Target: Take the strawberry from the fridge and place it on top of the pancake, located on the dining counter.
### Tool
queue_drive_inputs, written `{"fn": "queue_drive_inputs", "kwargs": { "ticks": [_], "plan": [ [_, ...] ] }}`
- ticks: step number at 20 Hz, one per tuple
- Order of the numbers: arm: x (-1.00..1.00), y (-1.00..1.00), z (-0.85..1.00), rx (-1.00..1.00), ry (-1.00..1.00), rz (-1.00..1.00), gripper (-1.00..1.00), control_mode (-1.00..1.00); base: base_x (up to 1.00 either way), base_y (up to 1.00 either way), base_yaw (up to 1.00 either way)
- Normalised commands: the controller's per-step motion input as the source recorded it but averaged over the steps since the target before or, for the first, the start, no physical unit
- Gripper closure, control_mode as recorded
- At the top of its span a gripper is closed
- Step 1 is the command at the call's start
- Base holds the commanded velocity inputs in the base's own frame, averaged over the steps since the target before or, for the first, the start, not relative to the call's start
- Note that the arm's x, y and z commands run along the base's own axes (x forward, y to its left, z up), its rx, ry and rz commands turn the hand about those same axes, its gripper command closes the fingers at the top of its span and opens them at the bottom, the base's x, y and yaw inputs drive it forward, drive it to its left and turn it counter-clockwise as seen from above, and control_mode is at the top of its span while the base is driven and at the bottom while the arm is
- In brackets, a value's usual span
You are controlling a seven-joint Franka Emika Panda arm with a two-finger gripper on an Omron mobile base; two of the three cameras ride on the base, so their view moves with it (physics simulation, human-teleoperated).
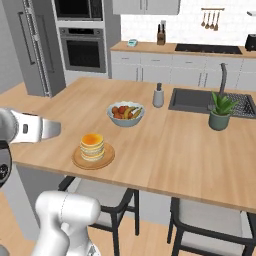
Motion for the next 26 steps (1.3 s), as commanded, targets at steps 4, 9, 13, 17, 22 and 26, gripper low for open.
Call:
{"fn": "queue_drive_inputs", "kwargs": {
  "ticks": [4,9,13,17,22,26],
  "plan": [
    [1.0,-0.14,-0.17,0.06,0.29,0.0,1.0,-1.0,0.0,0.0,0.0],
    [0.93,-0.07,-0.5,0.01,0.29,0.0,1.0,-1.0,0.0,0.0,0.0],
    [0.77,0.0,-0.52,0.0,0.2,0.0,1.0,-1.0,0.0,0.0,0.0],
    [0.95,0.02,-0.61,0.0,0.27,-0.01,1.0,-1.0,0.0,0.0,0.0],
    [0.9,0.15,-0.49,0.0,0.24,-0.01,1.0,-1.0,0.0,0.0,0.0],
    [0.86,0.12,-0.3,0.0,0.18,-0.04,1.0,-1.0,0.0,0.0,0.0]
  ]
}}
